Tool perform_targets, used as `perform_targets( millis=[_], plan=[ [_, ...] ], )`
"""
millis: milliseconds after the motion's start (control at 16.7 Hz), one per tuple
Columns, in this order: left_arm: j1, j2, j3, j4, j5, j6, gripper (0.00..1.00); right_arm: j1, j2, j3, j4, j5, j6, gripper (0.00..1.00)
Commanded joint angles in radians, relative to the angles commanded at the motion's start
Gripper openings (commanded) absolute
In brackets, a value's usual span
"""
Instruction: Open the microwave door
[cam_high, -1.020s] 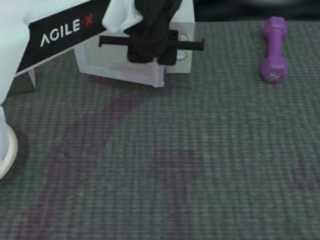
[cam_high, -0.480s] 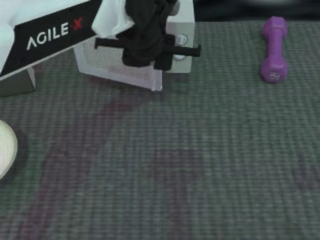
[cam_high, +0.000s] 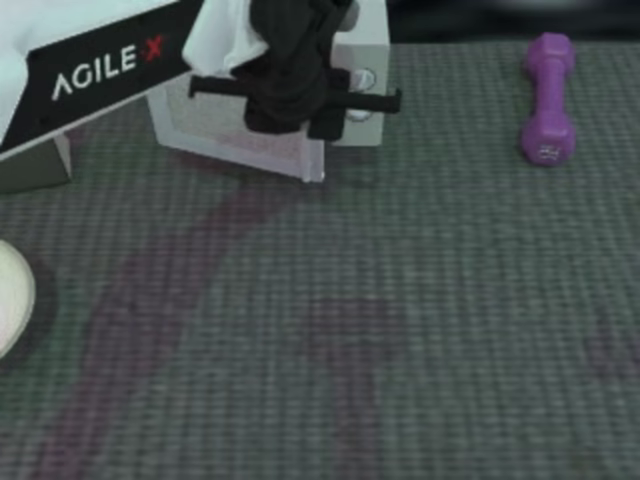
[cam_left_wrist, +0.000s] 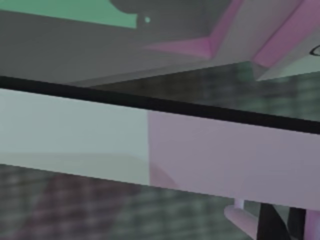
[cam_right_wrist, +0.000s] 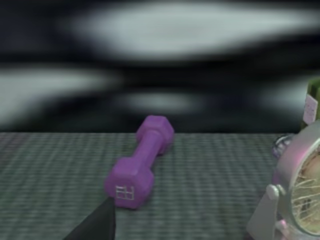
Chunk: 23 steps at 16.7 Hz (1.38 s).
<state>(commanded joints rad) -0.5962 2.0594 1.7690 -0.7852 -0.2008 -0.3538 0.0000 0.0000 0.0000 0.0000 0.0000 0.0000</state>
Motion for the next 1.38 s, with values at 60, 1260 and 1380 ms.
perform_targets(
  millis=[60,1260,1380],
  plan=[
    [0.0,0.0,0.0,0.0,0.0,0.0,0.0,0.0,0.0,0.0,0.0,0.0,0.0,1.0],
    [0.018,-0.086,-0.128,0.059,0.057,0.106,0.0,0.0,0.0,0.0,0.0,0.0,0.0,1.0],
    [0.02,-0.092,-0.136,0.063,0.061,0.113,0.0,0.0,0.0,0.0,0.0,0.0,0.0,1.0]
  ],
)
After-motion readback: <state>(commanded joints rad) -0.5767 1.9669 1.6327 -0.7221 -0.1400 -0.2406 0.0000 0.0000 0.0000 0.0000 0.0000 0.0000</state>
